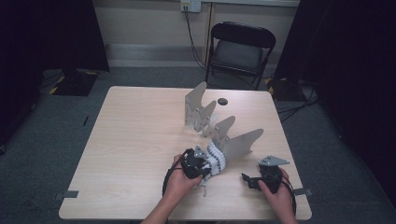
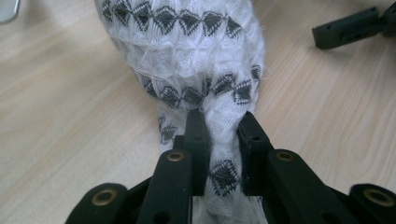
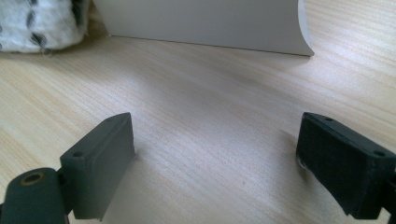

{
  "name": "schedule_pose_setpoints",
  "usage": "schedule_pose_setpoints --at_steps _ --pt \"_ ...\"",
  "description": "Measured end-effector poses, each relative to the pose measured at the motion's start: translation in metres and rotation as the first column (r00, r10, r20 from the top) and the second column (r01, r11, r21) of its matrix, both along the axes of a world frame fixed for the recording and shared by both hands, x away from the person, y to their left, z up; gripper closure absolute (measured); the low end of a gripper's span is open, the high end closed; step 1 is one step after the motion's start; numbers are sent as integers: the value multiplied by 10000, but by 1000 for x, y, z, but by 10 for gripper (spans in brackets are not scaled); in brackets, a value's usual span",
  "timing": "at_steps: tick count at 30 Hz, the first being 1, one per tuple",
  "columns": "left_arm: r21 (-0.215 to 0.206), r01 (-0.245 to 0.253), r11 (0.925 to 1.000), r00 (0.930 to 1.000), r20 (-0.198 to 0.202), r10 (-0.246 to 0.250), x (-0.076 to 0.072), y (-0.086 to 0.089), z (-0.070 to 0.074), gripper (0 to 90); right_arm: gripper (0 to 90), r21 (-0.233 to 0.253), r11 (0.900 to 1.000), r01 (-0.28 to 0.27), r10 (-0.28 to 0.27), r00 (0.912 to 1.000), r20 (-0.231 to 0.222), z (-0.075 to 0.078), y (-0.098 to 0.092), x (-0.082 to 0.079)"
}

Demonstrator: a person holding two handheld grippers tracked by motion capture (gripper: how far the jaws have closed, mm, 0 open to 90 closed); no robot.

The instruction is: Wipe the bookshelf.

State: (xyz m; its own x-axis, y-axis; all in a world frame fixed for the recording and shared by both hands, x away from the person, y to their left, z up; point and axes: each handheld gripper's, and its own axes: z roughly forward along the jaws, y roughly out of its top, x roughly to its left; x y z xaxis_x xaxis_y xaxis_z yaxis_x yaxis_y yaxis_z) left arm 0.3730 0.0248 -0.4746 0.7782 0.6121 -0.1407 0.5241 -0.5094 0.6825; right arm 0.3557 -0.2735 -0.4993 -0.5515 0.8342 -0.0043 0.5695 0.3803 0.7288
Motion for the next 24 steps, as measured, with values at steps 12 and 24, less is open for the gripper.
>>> schedule_pose_setpoints --at_steps 12,24 --pt "-434 -186 9989 9982 568 210 -4 19 35 779 106 1 10000 1 -1 10000 -4 0 0 0" --pt "-909 182 9957 9844 1761 -19 -3 5 93 779 106 1 10000 1 -1 10000 0 0 0 0"
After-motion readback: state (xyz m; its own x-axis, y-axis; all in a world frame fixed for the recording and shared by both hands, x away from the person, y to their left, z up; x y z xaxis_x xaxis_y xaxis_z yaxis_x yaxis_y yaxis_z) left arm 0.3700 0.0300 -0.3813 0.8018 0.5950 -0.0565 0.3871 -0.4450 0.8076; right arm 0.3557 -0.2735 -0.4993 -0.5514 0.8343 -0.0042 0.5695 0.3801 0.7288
